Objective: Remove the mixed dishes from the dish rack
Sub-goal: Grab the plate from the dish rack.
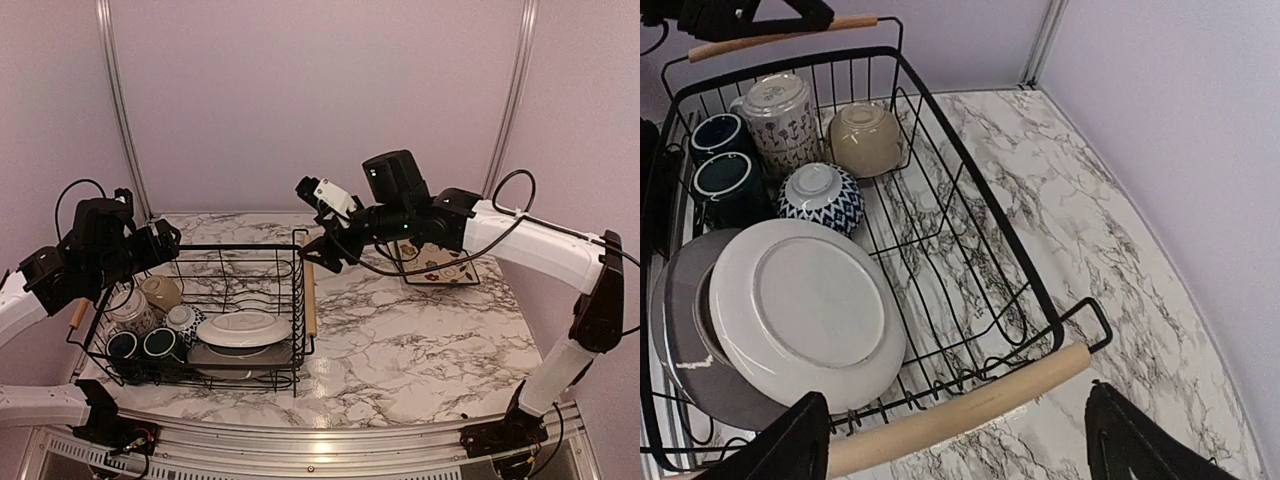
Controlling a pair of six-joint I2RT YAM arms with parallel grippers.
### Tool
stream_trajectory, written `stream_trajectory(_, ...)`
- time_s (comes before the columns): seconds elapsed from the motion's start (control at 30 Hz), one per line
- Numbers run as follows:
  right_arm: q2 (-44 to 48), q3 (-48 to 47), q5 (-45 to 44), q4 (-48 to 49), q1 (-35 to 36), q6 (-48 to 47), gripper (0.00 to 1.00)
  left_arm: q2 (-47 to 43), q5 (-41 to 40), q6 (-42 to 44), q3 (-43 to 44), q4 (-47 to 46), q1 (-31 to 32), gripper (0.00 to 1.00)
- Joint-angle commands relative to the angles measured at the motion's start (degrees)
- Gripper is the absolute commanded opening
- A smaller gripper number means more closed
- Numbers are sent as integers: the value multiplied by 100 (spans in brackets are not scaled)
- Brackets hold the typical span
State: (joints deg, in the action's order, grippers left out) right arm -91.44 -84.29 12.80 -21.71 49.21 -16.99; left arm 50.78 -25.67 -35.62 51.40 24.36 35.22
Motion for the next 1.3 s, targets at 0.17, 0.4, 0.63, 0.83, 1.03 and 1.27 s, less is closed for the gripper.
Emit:
stream_trajectory(0.17,-1910,-2334,-868,-2214,1164,-1317,84,-353,-459,47,70,288,11,99)
stream_trajectory(0.4,-3096,-3804,-883,-3305,1758,-1412,84,-434,-570,122,78,289,11,99)
stream_trajectory(0.63,-3688,-4671,-905,-3739,2222,-1211,87,-431,-597,121,82,269,11,99)
stream_trajectory(0.83,-3853,-4890,-705,-3833,2249,-1115,87,-314,-498,188,124,176,11,99)
stream_trajectory(1.03,-4273,-5241,-694,-4075,2244,-1288,87,-328,-456,154,74,139,11,99)
stream_trajectory(1.27,-4449,-5221,-1003,-3746,2242,-1325,86,-393,-488,180,80,187,11,99)
